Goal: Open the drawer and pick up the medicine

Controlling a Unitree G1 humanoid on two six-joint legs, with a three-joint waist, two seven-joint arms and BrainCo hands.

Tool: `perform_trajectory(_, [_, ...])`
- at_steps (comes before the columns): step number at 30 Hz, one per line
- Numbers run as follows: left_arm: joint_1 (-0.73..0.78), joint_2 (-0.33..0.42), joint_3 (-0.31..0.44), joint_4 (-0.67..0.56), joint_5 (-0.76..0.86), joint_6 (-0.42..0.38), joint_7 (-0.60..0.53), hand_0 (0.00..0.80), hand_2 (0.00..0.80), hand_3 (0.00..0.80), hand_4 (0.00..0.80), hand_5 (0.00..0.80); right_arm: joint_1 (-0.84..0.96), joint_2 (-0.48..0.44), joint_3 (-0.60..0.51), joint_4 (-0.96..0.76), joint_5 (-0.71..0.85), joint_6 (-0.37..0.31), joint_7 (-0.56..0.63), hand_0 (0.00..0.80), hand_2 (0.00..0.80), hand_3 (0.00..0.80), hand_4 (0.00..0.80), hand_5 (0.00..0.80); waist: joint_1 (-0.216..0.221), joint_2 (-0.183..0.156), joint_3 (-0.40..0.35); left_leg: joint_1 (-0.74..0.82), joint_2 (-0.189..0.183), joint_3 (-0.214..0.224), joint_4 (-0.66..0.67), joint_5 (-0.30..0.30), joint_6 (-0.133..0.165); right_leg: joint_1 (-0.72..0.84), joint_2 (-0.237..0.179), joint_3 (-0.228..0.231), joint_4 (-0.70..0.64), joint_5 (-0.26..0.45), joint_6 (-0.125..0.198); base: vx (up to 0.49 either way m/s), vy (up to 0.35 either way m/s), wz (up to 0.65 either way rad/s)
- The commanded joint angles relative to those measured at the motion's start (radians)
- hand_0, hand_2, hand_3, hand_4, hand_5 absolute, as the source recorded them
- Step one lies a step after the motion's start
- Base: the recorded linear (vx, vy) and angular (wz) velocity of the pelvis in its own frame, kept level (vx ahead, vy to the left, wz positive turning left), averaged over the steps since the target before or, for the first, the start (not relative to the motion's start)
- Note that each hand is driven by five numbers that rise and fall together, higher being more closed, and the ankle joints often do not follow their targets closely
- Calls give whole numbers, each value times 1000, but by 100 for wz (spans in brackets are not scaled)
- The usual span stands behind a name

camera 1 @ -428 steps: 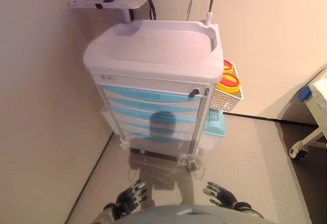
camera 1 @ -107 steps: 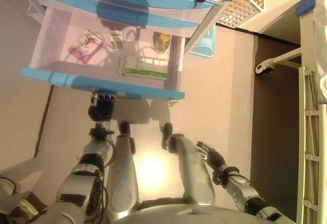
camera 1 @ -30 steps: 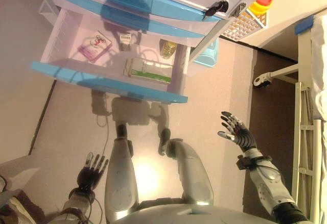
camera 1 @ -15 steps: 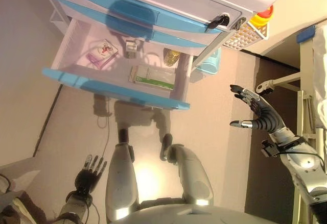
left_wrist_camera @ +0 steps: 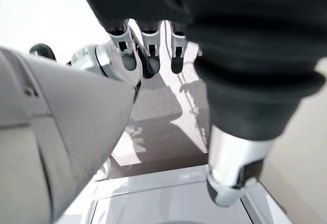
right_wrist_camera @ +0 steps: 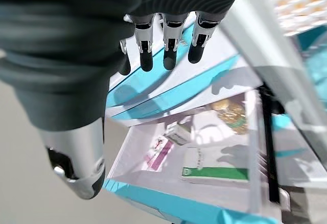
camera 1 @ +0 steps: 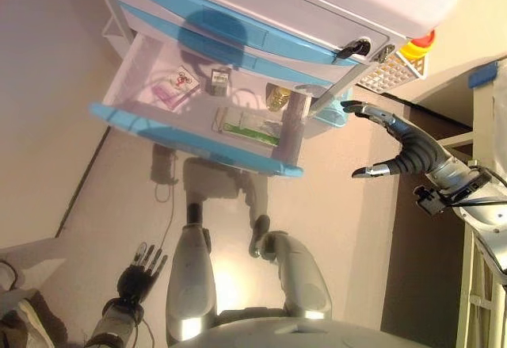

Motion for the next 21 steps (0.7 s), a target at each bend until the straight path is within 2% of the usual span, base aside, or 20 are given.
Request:
perform_trajectory(1, [69, -8, -21, -37, 36, -23, 11, 0, 0, 0, 0, 0, -110, -56, -2, -48, 31, -15, 41, 0, 0, 0, 0, 0, 34, -3, -48, 67, -63, 21, -80, -65, 54, 7, 10, -11, -23, 120, 84, 15, 26, 10])
perform_trajectory(10, [72, -13, -24, -70, 40, -19, 54, 0, 0, 0, 0, 0, -296, -88, 107, -67, 30, 49, 97, 0, 0, 0, 0, 0, 73, -3, -55, 87, -68, 13, -106, -53, 51, 40, 5, -24, -52, 121, 84, 6, 30, 7])
perform_trajectory(15, [72, -15, -21, -76, 47, -12, 71, 0, 0, 0, 0, 0, -376, -78, 171, -51, 26, 94, 113, 0, 0, 0, 0, 0, 92, 2, -55, 92, -70, 7, -116, -45, 51, 51, 0, -32, -58, 118, 81, 26, 26, 8])
perform_trajectory(21, [63, -5, -15, -78, 43, 4, 87, 0, 0, 0, 0, 0, -471, -48, 262, 3, -22, 115, 113, 0, 0, 0, 0, 0, 116, 14, -43, 80, -78, -10, -108, -40, 52, 50, -5, -39, -60, 116, 78, 13, 7, 5])
